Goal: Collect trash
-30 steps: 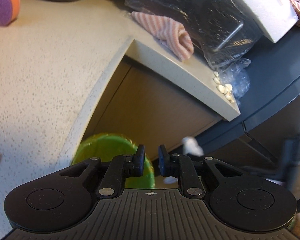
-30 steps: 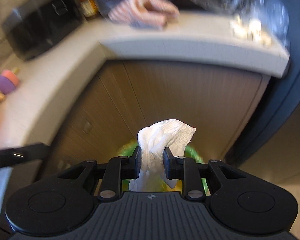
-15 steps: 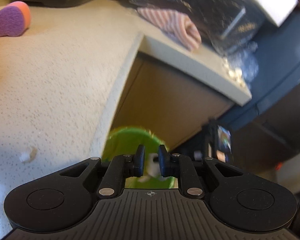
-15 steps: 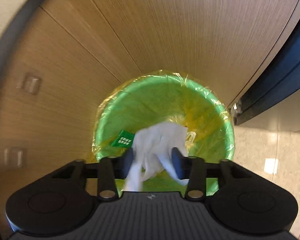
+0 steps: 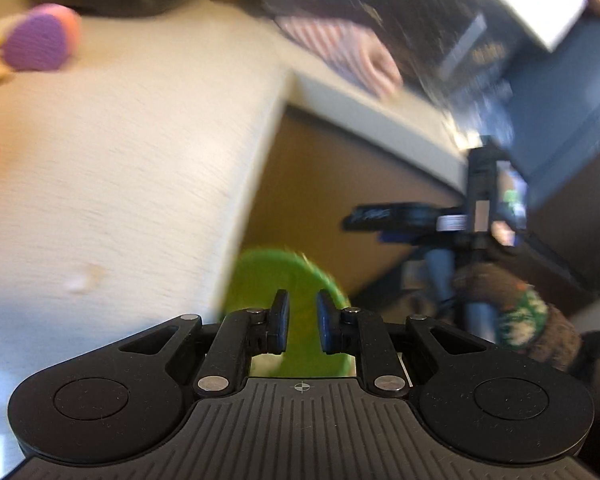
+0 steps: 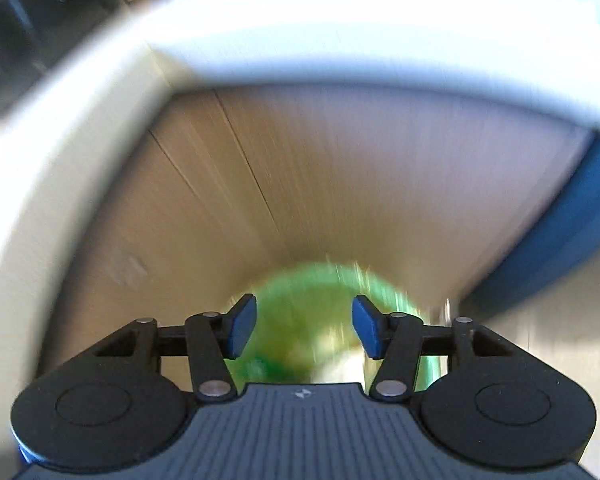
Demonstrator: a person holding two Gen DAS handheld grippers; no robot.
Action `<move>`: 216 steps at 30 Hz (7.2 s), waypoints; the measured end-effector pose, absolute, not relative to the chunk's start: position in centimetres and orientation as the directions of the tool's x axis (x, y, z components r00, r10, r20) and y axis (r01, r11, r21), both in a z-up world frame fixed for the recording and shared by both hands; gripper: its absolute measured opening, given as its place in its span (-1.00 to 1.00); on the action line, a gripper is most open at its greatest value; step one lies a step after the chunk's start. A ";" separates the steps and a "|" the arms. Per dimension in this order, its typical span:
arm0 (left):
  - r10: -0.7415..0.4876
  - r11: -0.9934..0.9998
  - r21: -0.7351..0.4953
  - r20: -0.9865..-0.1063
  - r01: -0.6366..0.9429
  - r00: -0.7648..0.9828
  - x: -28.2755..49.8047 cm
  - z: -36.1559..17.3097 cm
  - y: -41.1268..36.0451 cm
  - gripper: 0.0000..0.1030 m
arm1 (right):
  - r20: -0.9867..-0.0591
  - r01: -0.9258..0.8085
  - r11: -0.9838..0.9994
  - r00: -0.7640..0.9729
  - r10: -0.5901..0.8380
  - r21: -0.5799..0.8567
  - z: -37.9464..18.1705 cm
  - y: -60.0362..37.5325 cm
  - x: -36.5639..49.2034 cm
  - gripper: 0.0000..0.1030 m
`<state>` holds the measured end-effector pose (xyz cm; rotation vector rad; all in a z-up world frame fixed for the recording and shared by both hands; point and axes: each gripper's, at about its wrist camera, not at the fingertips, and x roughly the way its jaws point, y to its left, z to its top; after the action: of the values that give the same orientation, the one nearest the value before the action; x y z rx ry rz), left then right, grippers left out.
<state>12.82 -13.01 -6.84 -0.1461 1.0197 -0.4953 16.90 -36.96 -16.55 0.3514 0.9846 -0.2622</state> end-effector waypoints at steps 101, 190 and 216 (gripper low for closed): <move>0.256 0.964 0.134 -0.708 -0.231 0.658 19.8 -6.4 4.2 -0.54 | -0.587 -0.384 0.870 0.642 0.493 0.311 -7.3 -21.4 24.0 0.95; -0.368 0.921 -0.362 -0.692 0.142 0.621 19.6 -4.8 -6.5 -0.35 | -0.620 0.003 0.808 0.643 0.450 0.590 -8.5 -30.1 16.0 0.03; -0.413 0.897 -0.414 -0.666 0.153 0.621 17.4 -4.5 -4.9 -0.27 | -0.660 0.093 0.811 0.638 0.398 0.578 -9.9 -29.8 12.8 0.02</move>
<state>17.38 -4.92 -4.50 -0.3345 0.8417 -0.3323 12.83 -29.84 -9.88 0.6191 0.8751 0.1873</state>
